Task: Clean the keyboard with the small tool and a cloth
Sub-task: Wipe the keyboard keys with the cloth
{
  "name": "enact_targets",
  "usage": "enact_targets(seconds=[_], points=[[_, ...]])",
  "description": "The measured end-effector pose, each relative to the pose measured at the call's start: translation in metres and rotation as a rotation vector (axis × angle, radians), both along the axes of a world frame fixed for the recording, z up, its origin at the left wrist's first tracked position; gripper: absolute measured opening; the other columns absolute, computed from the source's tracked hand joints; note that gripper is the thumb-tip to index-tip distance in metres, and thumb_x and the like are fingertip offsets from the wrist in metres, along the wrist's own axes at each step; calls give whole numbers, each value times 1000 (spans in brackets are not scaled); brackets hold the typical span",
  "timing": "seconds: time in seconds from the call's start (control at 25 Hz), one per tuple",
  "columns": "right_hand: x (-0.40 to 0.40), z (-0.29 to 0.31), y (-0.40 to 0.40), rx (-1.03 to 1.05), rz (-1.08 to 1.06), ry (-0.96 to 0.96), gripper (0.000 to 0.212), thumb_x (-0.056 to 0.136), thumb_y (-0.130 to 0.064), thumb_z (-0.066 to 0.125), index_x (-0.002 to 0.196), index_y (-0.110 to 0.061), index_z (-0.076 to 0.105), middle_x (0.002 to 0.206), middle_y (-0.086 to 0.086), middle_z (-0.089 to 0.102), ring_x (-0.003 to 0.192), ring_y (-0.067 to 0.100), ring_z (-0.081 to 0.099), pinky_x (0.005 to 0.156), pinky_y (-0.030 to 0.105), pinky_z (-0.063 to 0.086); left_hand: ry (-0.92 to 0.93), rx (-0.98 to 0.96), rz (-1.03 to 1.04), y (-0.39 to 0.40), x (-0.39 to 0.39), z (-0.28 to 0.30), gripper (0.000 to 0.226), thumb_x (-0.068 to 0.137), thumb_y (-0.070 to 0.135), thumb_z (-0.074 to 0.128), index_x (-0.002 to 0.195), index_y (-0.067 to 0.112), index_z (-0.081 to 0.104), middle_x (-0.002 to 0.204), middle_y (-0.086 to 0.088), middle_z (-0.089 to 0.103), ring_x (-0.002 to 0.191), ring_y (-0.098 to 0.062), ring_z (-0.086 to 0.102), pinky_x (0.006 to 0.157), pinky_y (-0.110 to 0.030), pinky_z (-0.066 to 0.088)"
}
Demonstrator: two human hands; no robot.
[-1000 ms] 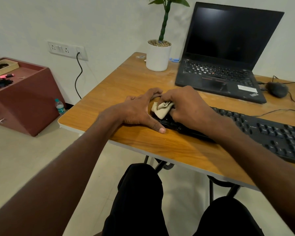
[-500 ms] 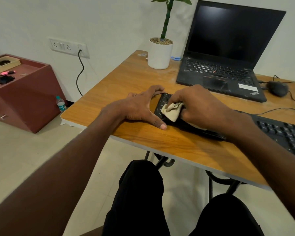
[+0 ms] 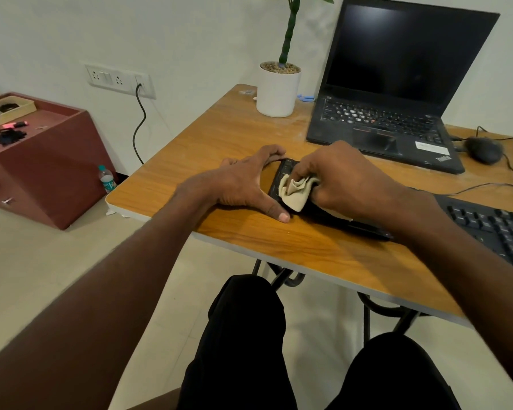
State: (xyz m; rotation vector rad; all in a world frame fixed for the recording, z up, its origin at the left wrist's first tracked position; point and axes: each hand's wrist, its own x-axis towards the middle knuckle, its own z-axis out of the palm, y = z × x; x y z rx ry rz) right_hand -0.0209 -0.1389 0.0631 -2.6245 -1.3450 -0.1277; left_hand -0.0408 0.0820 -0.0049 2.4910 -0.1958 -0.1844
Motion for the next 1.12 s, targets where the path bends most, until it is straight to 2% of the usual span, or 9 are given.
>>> enact_targets(seconds=[0.12,0.2,0.28,0.4,0.56,0.72,0.84,1.04,1.12], points=[[-6,-8,26,136,21,-24,42,83,0,69,118,-23,78,106,3,78,92,23,72,80,33,57,-27,-16,-13,-1,1,-2,133,49,83,89,156,46,18,158,20,43,148,-15,40,126,-55,13],[-9,-15,33,134,29,-11,41,84,-4,71,118,-27,78,107,3,78,92,22,71,80,33,56,-36,-10,-15,-2,3,-3,134,46,87,88,155,45,21,152,23,45,145,-12,43,124,-60,16],[-9,-16,22,89,40,15,38,86,-5,72,116,-26,79,107,2,78,93,21,71,79,31,54,-18,3,-7,-1,3,-1,138,44,87,86,156,44,17,157,23,43,147,-13,41,124,-58,15],[-13,-12,-10,96,62,90,33,86,-3,75,110,-24,81,107,-4,78,99,17,71,84,39,58,-3,13,-19,0,0,0,141,42,85,84,157,46,11,167,18,34,150,-17,35,124,-52,14],[-2,-2,-28,-44,-102,71,42,86,0,73,120,-24,76,121,0,75,111,21,67,93,39,56,6,4,-5,0,-1,2,137,48,84,85,157,49,10,169,17,30,152,-22,33,125,-52,10],[4,-7,-2,192,-163,43,40,86,-4,72,123,-20,75,115,6,75,104,25,66,89,42,56,-3,5,-8,-1,-3,3,134,56,78,88,159,46,10,170,16,28,152,-23,30,124,-49,10],[-1,-22,2,113,-157,6,41,86,-4,72,123,-20,75,115,4,73,106,28,64,85,41,54,3,11,-9,-2,-3,3,136,55,78,88,161,44,9,170,17,27,153,-20,30,123,-47,10],[6,-5,-42,-33,-344,-7,46,89,-5,72,132,-20,69,128,10,70,114,29,64,88,38,51,15,-1,-11,1,-1,2,134,50,82,86,156,51,10,169,18,31,150,-21,34,124,-50,9],[4,-6,-33,54,-317,-8,42,89,-8,74,130,-20,71,125,8,72,111,26,64,85,34,49,13,2,-11,0,-2,2,134,50,82,86,156,51,10,168,20,30,150,-19,35,124,-51,9]])
